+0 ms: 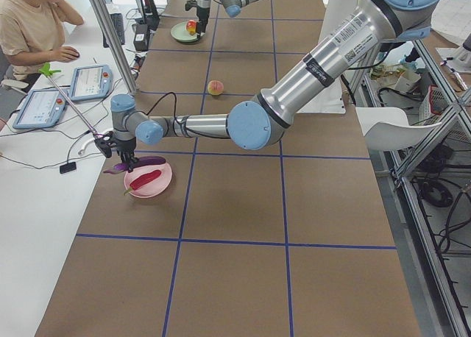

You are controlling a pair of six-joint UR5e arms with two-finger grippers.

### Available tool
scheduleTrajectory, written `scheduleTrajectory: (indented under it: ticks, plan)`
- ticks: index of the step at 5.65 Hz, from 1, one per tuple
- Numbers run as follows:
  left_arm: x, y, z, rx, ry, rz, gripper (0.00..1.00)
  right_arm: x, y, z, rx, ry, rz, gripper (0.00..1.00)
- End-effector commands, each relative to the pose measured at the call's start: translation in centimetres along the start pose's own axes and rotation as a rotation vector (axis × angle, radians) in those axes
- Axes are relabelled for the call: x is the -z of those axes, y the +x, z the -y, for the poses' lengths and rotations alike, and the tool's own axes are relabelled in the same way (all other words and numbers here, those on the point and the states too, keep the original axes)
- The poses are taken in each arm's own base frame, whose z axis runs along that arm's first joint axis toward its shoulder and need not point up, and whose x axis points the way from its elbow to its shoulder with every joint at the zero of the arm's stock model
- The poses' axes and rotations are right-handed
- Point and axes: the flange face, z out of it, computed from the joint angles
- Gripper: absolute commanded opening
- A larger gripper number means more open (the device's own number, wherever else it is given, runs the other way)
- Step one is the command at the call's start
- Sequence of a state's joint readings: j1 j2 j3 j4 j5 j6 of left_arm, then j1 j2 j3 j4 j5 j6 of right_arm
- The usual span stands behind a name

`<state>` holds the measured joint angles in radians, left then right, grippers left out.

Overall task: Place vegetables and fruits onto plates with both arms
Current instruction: 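Withdraw the left gripper from the pink plate while the right gripper moves toward the peach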

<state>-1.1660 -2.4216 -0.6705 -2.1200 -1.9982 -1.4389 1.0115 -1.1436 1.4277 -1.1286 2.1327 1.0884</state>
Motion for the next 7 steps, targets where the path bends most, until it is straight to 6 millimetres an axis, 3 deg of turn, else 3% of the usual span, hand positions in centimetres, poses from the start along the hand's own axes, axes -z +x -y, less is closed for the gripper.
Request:
scheduleTrajectory:
  ticks: [1, 2, 3, 4, 5, 6, 7]
  plan:
    - [-0.2, 0.4, -0.7, -0.015, -0.001, -0.011, 1.00, -0.7, -0.5, -0.7, -0.008, -0.008, -0.004, 1.00]
    - [-0.4, 0.6, -1.2, -0.019, -0.004, -0.011, 1.00, -0.9, -1.1, -0.9, -0.002, -0.012, -0.001, 1.00]
    - [0.0, 1.0, -1.3, -0.023, -0.004, -0.019, 1.00, -2.1, -3.1, -2.9, -0.051, -0.032, 0.010, 1.00]
    - [0.7, 1.3, -1.2, -0.088, -0.001, -0.032, 1.00, -1.2, -6.5, -6.0, -0.071, -0.036, 0.053, 1.00]
    - [1.1, 1.4, -0.9, -0.125, 0.003, -0.036, 1.00, -1.4, -10.7, -10.5, -0.128, -0.069, 0.089, 1.00]
    - [1.9, 2.0, -1.2, -0.130, 0.005, -0.049, 1.00, -1.3, -17.5, -13.8, -0.157, -0.044, 0.135, 1.00]
    - [2.2, 2.1, -1.3, -0.134, 0.003, -0.056, 1.00, -1.2, -21.1, -16.1, -0.159, -0.056, 0.166, 1.00]
